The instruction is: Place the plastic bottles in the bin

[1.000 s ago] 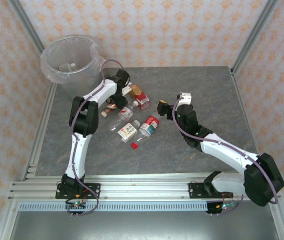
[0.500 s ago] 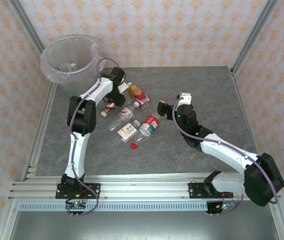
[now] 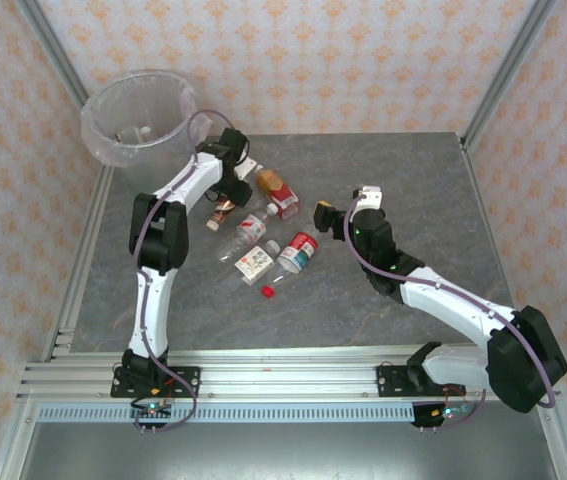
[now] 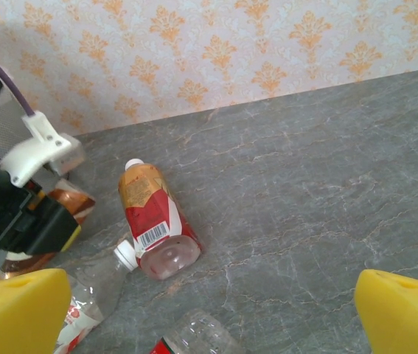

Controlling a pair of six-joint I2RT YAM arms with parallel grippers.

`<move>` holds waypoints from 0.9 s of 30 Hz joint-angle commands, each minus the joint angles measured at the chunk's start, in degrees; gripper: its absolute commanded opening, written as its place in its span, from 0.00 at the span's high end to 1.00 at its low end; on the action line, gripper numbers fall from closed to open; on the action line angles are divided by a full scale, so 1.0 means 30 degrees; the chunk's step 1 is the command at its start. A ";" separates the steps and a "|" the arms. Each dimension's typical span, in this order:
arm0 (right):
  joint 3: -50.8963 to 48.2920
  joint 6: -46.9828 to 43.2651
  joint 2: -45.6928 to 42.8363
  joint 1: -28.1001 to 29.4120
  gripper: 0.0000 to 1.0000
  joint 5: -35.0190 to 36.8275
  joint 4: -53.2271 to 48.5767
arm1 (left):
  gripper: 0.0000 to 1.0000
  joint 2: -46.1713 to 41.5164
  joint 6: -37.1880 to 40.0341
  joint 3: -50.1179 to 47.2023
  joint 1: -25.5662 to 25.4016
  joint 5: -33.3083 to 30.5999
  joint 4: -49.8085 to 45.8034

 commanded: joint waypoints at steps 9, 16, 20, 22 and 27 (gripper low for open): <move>0.0526 -0.0371 0.0707 -0.0024 0.01 -0.1532 -0.0481 | 0.53 -0.3279 -0.1543 -0.1260 -0.0043 0.0928 0.1403; 0.0482 -0.0428 0.0728 -0.0019 0.01 -0.1794 -0.0507 | 0.53 -0.4772 -0.2242 -0.2115 -0.0051 0.1878 0.2418; 0.0473 -0.0443 0.0659 -0.0036 0.01 -0.2237 -0.0445 | 0.53 -0.5796 -0.2655 -0.2363 -0.0046 0.2899 0.2747; 0.0438 -0.0505 0.0656 -0.0029 0.01 -0.2728 -0.0321 | 0.53 -0.6333 -0.2814 -0.2540 -0.0050 0.3417 0.3002; 0.0462 -0.0653 0.0663 -0.0036 0.01 -0.4111 -0.0007 | 0.53 -0.7827 -0.3276 -0.2941 -0.0042 0.4334 0.3593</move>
